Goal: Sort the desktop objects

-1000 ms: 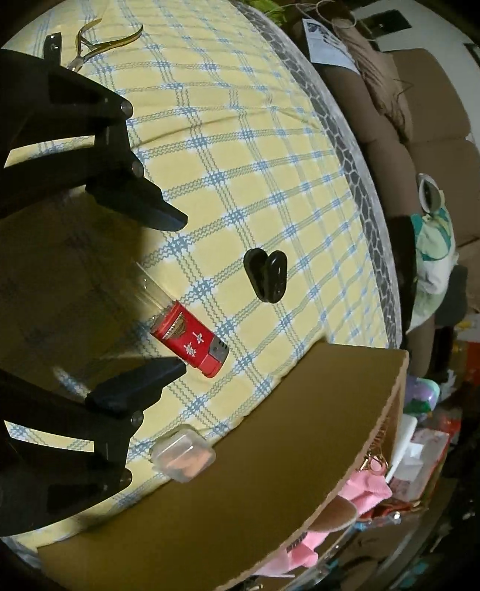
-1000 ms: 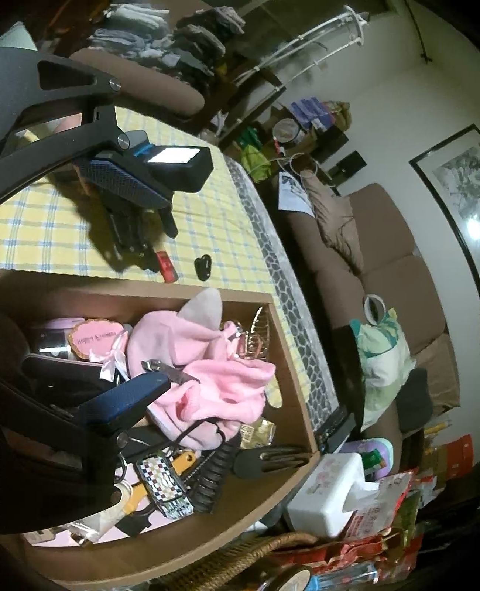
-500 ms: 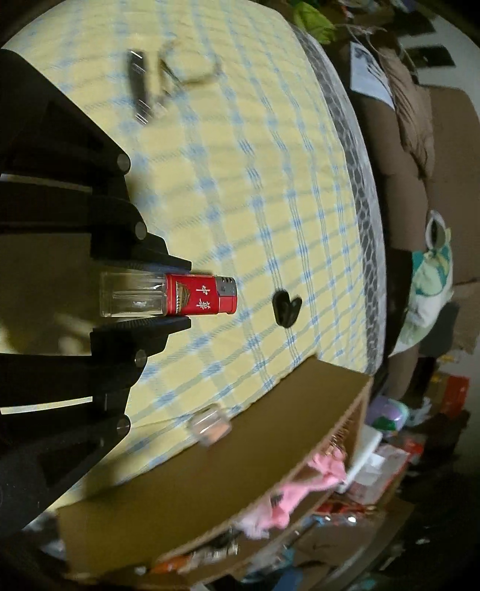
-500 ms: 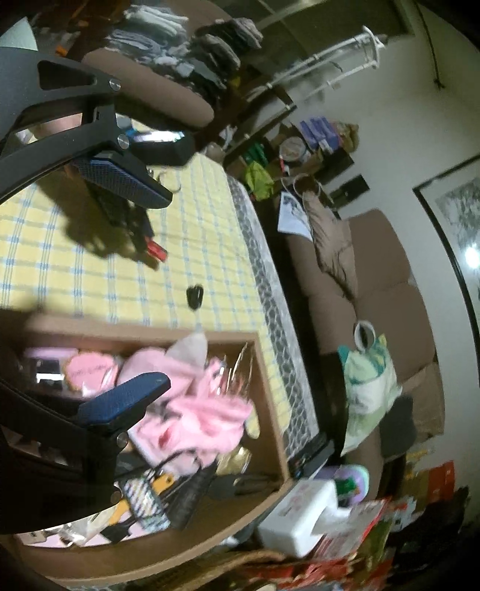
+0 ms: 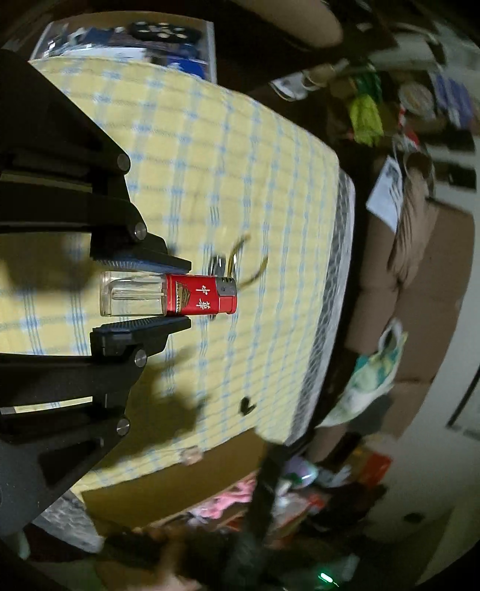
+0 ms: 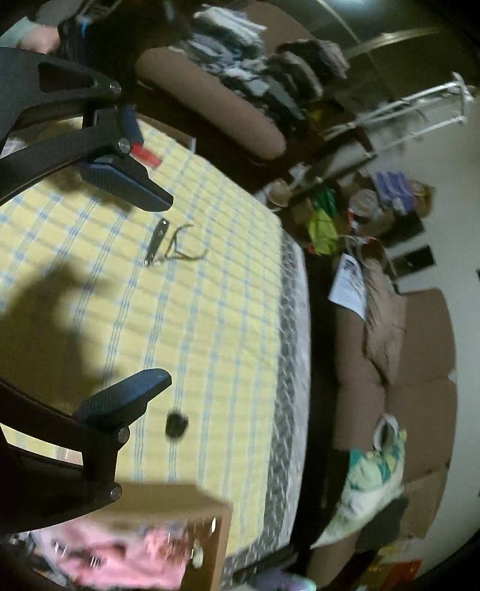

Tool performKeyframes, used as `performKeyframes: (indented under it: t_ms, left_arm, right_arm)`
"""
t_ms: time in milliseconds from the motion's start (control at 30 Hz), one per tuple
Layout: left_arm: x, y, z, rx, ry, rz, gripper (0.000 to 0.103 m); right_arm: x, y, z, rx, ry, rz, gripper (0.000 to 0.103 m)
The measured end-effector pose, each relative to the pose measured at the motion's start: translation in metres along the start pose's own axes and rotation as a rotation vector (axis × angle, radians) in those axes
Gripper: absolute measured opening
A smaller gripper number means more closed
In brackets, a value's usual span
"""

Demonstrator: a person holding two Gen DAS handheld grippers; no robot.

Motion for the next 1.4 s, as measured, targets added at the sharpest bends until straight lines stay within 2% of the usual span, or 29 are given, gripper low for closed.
performKeyframes:
  t_ms: [100, 200, 233, 267, 467, 600, 700, 800, 867, 1200, 1400]
  left_arm:
    - [0.008, -0.021, -0.005, -0.002, 0.028, -0.061, 0.021]
    - [0.016, -0.038, -0.002, -0.011, 0.024, -0.105, 0.021]
    - [0.019, -0.044, -0.001, -0.017, 0.021, -0.122, 0.021]
    - [0.021, -0.046, -0.001, -0.023, 0.022, -0.13, 0.021]
    - [0.035, -0.048, -0.005, -0.05, 0.039, -0.131, 0.021]
    - [0.037, -0.053, -0.003, -0.063, 0.032, -0.155, 0.021]
    - [0.038, -0.054, -0.003, -0.068, 0.031, -0.16, 0.021]
    - [0.037, -0.053, -0.001, -0.074, 0.026, -0.163, 0.021]
    - [0.036, -0.051, 0.0, -0.075, 0.021, -0.162, 0.021]
    - [0.034, -0.047, 0.0, -0.034, 0.029, -0.131, 0.021]
    - [0.034, -0.05, 0.003, -0.019, 0.022, -0.127, 0.021]
  right_arm:
    - [-0.003, -0.021, 0.036, 0.021, -0.042, -0.051, 0.082]
    - [-0.011, -0.045, 0.072, 0.056, -0.074, -0.125, 0.063]
    - [-0.013, -0.05, 0.082, 0.064, -0.085, -0.149, 0.052]
    - [-0.016, -0.056, 0.092, 0.073, -0.094, -0.174, 0.046]
    - [-0.021, -0.085, 0.14, 0.142, -0.114, -0.306, 0.046]
    - [-0.022, -0.095, 0.158, 0.192, -0.136, -0.405, 0.046]
    - [-0.026, -0.103, 0.169, 0.227, -0.174, -0.489, 0.041]
    - [-0.031, -0.107, 0.177, 0.217, -0.211, -0.559, 0.034]
    - [-0.032, -0.104, 0.177, 0.223, -0.219, -0.553, 0.025]
    - [-0.031, -0.089, 0.161, 0.203, -0.207, -0.439, 0.018]
    - [-0.02, -0.079, 0.132, 0.214, -0.15, -0.327, 0.016]
Point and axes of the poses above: each gripper's, at about its wrist camera, not at the fingertips, and z roughly the way its jaws point, y to its right, x to its top, the point moved 8 cm from there along z, roughly the way its jaws point, and after that the axes turned 14 degrees about -z, right-handed, at the moved point
